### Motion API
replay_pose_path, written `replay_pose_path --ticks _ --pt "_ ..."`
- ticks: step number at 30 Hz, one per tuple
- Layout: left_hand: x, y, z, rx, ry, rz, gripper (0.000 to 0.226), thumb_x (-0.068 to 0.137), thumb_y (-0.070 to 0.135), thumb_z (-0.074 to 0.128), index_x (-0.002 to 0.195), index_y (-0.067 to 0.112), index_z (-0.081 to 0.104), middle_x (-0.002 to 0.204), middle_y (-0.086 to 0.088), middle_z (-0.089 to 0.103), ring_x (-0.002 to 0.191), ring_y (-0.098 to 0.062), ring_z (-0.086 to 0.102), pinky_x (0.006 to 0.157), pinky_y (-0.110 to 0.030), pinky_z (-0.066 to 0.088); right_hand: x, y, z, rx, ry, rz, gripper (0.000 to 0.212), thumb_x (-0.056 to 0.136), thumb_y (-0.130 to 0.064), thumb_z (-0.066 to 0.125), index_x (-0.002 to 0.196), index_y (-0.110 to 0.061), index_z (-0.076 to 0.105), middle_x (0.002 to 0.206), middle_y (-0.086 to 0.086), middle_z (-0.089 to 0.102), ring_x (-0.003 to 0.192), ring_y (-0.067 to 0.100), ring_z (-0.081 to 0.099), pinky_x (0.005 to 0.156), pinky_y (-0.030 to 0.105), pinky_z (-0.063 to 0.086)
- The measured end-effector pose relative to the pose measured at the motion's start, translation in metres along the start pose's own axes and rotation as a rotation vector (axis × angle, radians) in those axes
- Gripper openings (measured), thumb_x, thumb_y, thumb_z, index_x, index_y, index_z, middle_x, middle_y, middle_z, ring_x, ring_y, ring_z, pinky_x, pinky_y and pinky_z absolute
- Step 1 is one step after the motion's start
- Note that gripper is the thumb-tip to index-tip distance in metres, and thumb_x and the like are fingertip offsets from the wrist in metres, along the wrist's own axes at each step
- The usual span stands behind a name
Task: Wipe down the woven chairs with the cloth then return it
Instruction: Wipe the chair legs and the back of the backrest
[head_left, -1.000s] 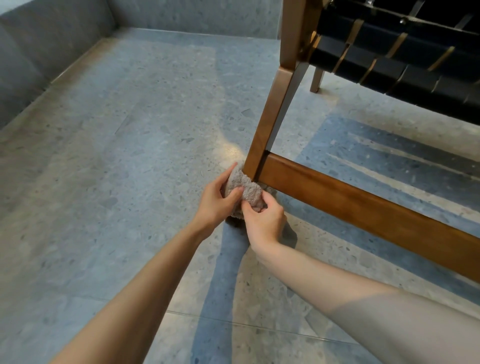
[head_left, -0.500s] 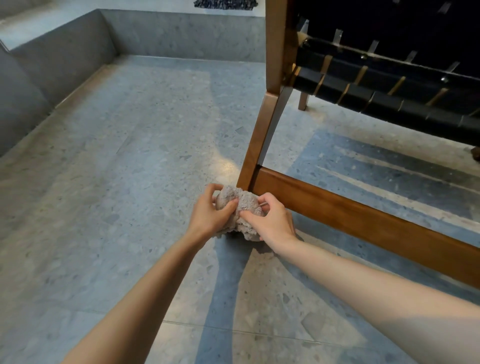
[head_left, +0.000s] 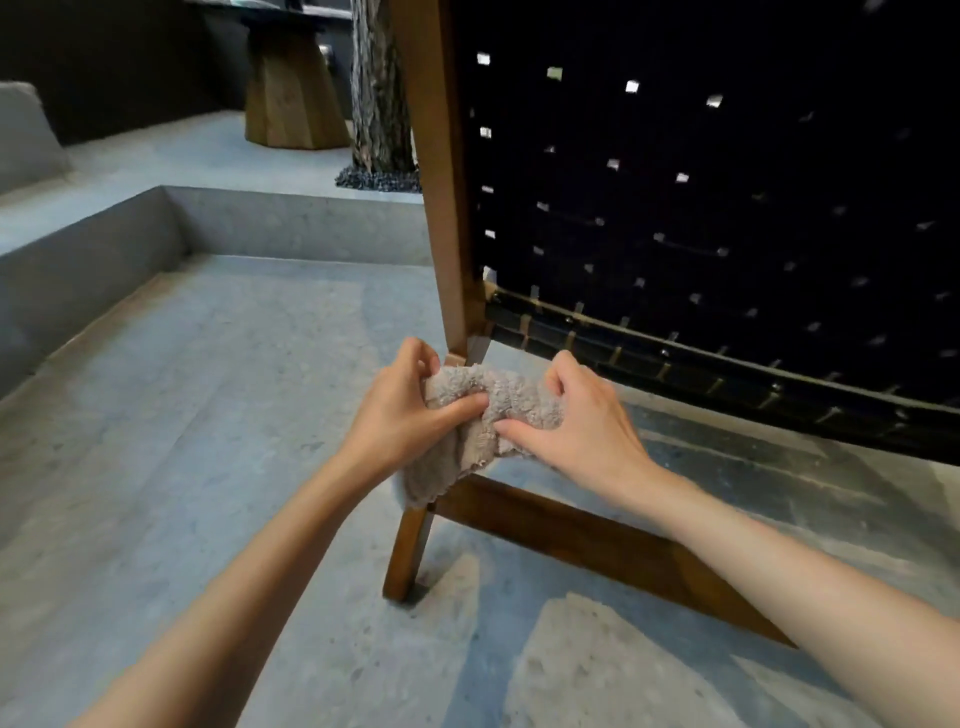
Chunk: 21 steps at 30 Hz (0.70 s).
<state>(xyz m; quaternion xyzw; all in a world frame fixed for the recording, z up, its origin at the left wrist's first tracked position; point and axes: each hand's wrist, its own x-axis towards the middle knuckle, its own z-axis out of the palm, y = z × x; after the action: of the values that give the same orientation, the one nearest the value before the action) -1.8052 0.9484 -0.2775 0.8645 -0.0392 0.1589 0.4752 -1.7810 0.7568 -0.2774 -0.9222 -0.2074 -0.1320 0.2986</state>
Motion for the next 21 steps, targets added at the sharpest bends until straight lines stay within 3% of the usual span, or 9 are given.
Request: replay_pose_path --ticks 2,4,7,9,12,14,17,19,21 --pt "0.008 0.017 -0.009 0.070 -0.091 0.090 0.042 0.074 0.051 0.069 0.099 0.026 0.047 0.061 0.010 0.051 0.052 -0.001 0.048 0.047 -0.017 0.034 0.009 -0.007 -0.029 -0.108 -0.005 -0.044 0.062 0.063 -0.065 0.072 0.084 -0.028 0.027 0.075 -0.009 0.041 0.066 0.006 0.037 0.052 0.023 0.026" --pt "0.018 0.033 -0.015 0.222 -0.188 0.190 0.039 0.073 0.064 0.055 0.086 0.027 0.051 0.057 0.010 0.043 0.051 -0.004 0.040 0.048 -0.019 0.026 0.015 -0.010 -0.056 -0.195 -0.029 -0.061 0.069 0.061 -0.075 0.067 0.087 -0.028 0.023 0.076 -0.009 0.042 0.061 0.003 0.036 0.046 0.018 0.026" --pt "0.036 0.051 -0.014 0.493 -0.327 0.332 0.053 0.071 0.074 0.040 0.071 0.023 0.054 0.076 0.013 0.047 0.075 -0.004 0.038 0.061 -0.019 0.026 0.020 -0.007 -0.089 -0.260 -0.106 -0.044 0.062 0.068 -0.086 0.044 0.088 -0.032 0.021 0.069 -0.008 0.048 0.052 0.001 0.038 0.037 0.017 0.030" --pt "0.050 0.059 -0.004 0.536 -0.421 0.358 0.049 0.078 0.068 0.046 0.072 0.020 0.055 0.078 0.010 0.048 0.075 -0.006 0.041 0.061 -0.018 0.027 0.024 0.003 -0.103 -0.298 -0.170 -0.022 0.052 0.076 -0.081 0.037 0.095 -0.035 0.025 0.068 -0.009 0.051 0.053 0.003 0.045 0.041 0.017 0.029" --pt "0.067 0.066 0.018 0.386 -0.633 0.287 0.040 0.085 0.056 0.055 0.064 0.024 0.044 0.061 0.008 0.042 0.050 -0.003 0.040 0.049 -0.016 0.032 0.026 0.024 -0.115 -0.210 -0.304 0.038 0.031 0.084 -0.068 0.045 0.099 -0.041 0.042 0.087 -0.013 0.058 0.074 0.002 0.055 0.060 0.026 0.043" --pt "0.076 0.071 0.035 0.351 -0.758 0.262 0.031 0.088 0.053 0.052 0.075 0.024 0.051 0.068 0.009 0.049 0.055 0.003 0.044 0.051 -0.014 0.033 0.023 0.036 -0.122 -0.121 -0.365 0.093 0.021 0.086 -0.063 0.051 0.089 -0.043 0.051 0.086 -0.015 0.061 0.077 0.002 0.057 0.065 0.030 0.048" --pt "0.080 0.080 0.061 0.249 -0.902 0.155 0.035 0.094 0.049 0.044 0.120 0.025 0.048 0.104 0.008 0.056 0.093 -0.005 0.056 0.076 -0.019 0.044 0.012 0.051 -0.132 -0.142 -0.436 0.174 0.031 0.086 -0.066 0.047 0.085 -0.036 0.051 0.076 -0.009 0.059 0.063 0.004 0.054 0.056 0.029 0.042" --pt "0.079 0.088 0.072 0.091 -1.041 0.047 0.039 0.095 0.049 0.043 0.128 0.029 0.037 0.114 0.003 0.056 0.103 -0.009 0.057 0.086 -0.025 0.048 0.004 0.057 -0.142 -0.133 -0.473 0.244 0.036 0.085 -0.069 0.046 0.088 -0.033 0.046 0.071 -0.009 0.054 0.052 0.002 0.044 0.048 0.022 0.032" --pt "0.076 0.097 0.079 -0.014 -1.143 0.008 0.058 0.085 0.057 0.056 0.130 0.034 0.028 0.118 0.001 0.055 0.104 -0.010 0.058 0.090 -0.030 0.050 -0.005 0.058 -0.156 -0.046 -0.508 0.387 0.044 0.078 -0.076 0.050 0.093 -0.036 0.040 0.067 -0.009 0.047 0.048 0.002 0.037 0.046 0.020 0.029"
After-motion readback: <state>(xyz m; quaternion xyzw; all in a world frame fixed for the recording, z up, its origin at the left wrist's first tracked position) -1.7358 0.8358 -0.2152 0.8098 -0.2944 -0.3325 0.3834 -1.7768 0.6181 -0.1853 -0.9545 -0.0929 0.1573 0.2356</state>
